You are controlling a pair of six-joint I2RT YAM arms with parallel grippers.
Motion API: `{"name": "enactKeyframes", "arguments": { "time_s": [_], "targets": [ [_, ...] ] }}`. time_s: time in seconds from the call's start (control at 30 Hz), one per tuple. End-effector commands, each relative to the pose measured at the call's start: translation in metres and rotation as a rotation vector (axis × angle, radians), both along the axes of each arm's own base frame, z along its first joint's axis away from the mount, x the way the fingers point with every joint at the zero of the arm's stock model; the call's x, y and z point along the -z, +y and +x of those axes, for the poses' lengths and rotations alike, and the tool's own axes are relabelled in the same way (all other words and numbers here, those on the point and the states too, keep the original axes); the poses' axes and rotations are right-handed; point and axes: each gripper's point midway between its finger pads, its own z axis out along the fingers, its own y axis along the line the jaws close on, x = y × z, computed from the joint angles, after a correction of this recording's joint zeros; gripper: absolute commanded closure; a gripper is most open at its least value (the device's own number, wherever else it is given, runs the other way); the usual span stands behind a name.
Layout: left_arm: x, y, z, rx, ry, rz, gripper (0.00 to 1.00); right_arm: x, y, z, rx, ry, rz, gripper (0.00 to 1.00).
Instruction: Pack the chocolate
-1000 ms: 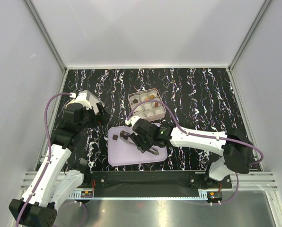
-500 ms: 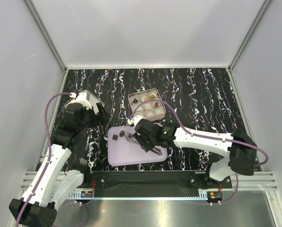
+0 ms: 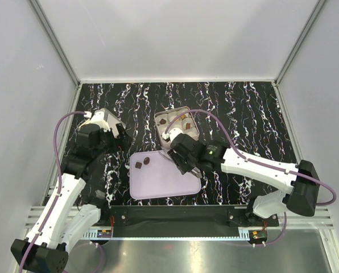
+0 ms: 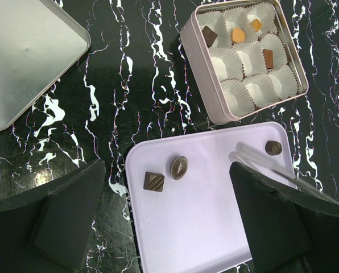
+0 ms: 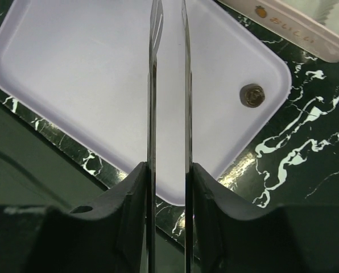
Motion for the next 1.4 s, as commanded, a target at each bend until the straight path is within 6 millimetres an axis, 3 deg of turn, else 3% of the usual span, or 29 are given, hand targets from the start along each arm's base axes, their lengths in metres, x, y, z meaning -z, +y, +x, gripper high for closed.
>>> {"name": "enactKeyframes", "arguments": {
  "time_s": [0.0, 0.2, 0.4, 1.03, 1.37],
  "targets": [
    [-0.019, 0.001, 0.006, -0.011, -0.056, -0.010, 0.01, -0.021, -0.010, 0.014, 0.067, -0.042, 0.007, 0.57],
    [-0.020, 0.000, 0.007, -0.007, -0.060, -0.014, 0.01, -0.012, -0.048, 0.014, 0.182, -0.016, -0.038, 0.52],
    [-0.019, -0.001, 0.007, -0.004, -0.056, -0.016, 0.01, -0.003, -0.067, 0.004, 0.208, 0.027, -0.019, 0.51],
    [-0.018, -0.001, 0.007, -0.006, -0.053, -0.016, 0.01, 0.029, -0.086, -0.004, 0.297, 0.109, -0.052, 0.52],
    [-0.017, -0.001, 0.007, -0.004, -0.049, -0.018, 0.01, 0.028, -0.082, -0.006, 0.304, 0.124, -0.017, 0.53]
  ]
}}
